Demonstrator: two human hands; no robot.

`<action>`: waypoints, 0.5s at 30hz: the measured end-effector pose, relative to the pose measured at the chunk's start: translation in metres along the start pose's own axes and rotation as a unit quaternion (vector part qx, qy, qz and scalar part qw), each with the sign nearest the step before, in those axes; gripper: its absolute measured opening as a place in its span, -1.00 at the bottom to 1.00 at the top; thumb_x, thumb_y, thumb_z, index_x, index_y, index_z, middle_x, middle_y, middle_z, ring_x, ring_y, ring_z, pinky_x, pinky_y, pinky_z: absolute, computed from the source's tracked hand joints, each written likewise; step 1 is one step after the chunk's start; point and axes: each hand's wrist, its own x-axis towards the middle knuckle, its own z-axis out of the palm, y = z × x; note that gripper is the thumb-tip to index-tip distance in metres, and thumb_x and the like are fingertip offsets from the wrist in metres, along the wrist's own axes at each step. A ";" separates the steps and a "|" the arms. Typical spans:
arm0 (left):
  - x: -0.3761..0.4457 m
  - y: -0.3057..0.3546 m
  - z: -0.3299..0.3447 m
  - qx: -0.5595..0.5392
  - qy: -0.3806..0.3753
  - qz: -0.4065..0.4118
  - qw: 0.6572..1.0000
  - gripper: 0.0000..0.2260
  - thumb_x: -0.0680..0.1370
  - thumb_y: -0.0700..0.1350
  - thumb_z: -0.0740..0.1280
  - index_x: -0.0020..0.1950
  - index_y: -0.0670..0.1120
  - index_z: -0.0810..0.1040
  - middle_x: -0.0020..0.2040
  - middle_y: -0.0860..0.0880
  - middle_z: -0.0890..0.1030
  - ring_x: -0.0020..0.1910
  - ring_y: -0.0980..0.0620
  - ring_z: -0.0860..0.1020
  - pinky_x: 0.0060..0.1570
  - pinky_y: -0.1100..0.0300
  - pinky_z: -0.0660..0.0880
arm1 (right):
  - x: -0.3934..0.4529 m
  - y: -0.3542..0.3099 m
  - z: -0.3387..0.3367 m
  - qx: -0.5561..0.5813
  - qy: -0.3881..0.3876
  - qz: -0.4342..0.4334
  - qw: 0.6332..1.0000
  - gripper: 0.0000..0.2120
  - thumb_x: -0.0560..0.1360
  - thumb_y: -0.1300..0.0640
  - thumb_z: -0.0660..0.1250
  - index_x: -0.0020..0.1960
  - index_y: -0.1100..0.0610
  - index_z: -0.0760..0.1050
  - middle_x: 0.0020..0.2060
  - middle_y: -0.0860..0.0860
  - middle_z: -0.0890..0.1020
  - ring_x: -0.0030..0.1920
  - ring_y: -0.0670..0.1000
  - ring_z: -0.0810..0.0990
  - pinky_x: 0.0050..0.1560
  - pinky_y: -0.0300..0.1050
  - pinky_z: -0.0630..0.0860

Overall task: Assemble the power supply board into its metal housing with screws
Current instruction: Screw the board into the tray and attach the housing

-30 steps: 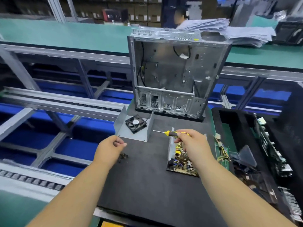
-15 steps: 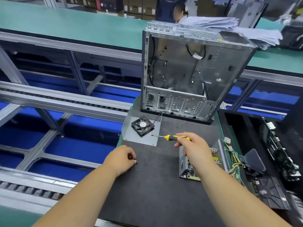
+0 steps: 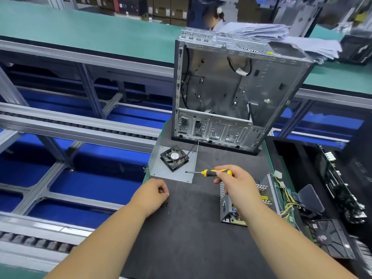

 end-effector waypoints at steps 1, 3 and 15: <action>0.000 0.002 -0.002 -0.049 0.005 -0.010 0.999 -0.88 0.47 -0.12 0.34 -0.25 0.06 0.56 -0.26 0.11 0.58 -0.31 0.13 0.52 -0.25 0.15 0.52 | 0.000 -0.001 0.000 0.001 0.002 -0.001 1.000 -0.86 0.54 0.12 0.30 -0.04 -0.05 0.63 -0.29 -0.08 0.69 -0.41 -0.06 0.39 -0.30 -0.13 0.36; 0.000 0.009 -0.008 -0.159 0.012 -0.032 0.987 -0.87 0.50 -0.11 0.33 -0.24 0.07 0.56 -0.31 0.13 0.56 -0.35 0.15 0.47 -0.31 0.24 0.42 | -0.001 -0.004 -0.002 0.011 0.005 -0.005 1.000 -0.85 0.55 0.11 0.29 -0.05 -0.05 0.63 -0.30 -0.07 0.69 -0.41 -0.05 0.37 -0.32 -0.13 0.34; 0.002 0.053 -0.017 -0.673 -0.078 -0.075 0.732 -0.88 0.61 -0.30 0.20 -0.02 -0.15 0.51 -0.28 -0.03 0.60 -0.33 0.09 0.54 -0.31 0.26 0.54 | -0.007 -0.028 -0.009 0.119 -0.007 -0.083 0.989 -0.85 0.57 0.11 0.29 -0.08 -0.02 0.64 -0.36 0.01 0.63 -0.37 -0.04 0.37 -0.30 -0.12 0.31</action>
